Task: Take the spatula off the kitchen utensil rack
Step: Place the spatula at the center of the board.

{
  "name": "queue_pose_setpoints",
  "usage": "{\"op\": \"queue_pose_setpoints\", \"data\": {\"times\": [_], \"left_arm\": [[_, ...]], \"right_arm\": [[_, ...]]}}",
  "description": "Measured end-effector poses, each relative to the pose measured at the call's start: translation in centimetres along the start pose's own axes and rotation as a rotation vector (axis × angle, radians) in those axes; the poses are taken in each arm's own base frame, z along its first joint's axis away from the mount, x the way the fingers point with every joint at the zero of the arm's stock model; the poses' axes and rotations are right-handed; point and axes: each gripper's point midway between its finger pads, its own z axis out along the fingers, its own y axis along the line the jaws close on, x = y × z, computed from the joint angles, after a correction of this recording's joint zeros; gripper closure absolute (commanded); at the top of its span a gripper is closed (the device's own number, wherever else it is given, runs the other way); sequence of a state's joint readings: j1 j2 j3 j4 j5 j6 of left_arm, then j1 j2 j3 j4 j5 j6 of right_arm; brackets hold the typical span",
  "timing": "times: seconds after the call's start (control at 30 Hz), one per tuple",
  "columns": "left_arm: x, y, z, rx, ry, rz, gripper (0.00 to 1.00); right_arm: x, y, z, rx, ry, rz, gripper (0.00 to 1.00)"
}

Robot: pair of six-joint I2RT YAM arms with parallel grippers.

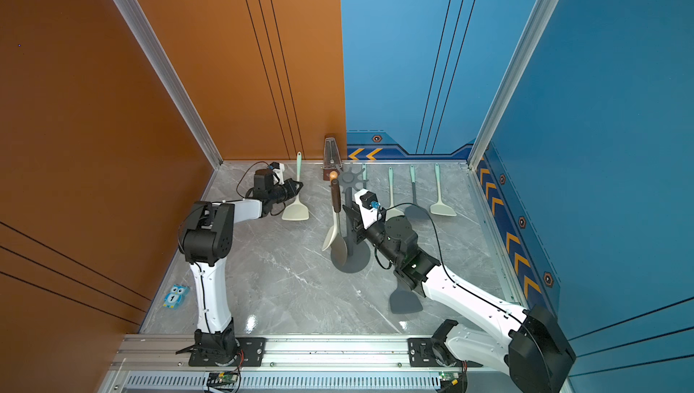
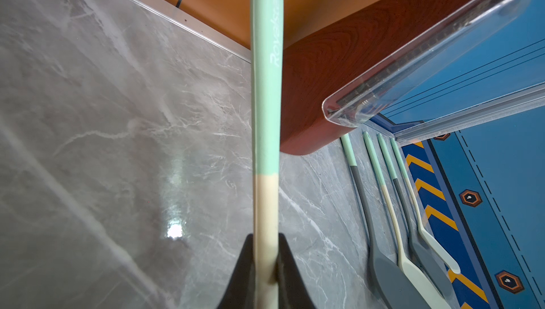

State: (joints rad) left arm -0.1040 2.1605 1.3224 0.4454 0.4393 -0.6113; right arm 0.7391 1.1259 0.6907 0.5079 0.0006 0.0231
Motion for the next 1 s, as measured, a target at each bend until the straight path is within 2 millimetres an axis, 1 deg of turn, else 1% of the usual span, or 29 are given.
{"op": "queue_pose_setpoints", "data": {"times": [0.13,0.43,0.7,0.77,1.0], "left_arm": [[0.2,0.2,0.1,-0.006,0.002,-0.002,1.0],[2.2,2.3,0.3,-0.058,0.03,-0.033,1.0],[2.6,2.8,0.6,-0.067,0.037,-0.045,1.0],[2.9,3.0,0.7,-0.07,0.041,-0.05,0.97],[3.0,3.2,0.7,-0.073,0.045,-0.053,0.93]], "right_arm": [[0.0,0.0,0.0,0.0,0.0,0.0,1.0],[0.0,0.0,0.0,0.0,0.0,0.0,1.0],[0.0,0.0,0.0,0.0,0.0,0.0,1.0],[0.0,0.0,0.0,0.0,0.0,0.0,1.0],[0.0,0.0,0.0,0.0,0.0,0.0,1.0]]}}
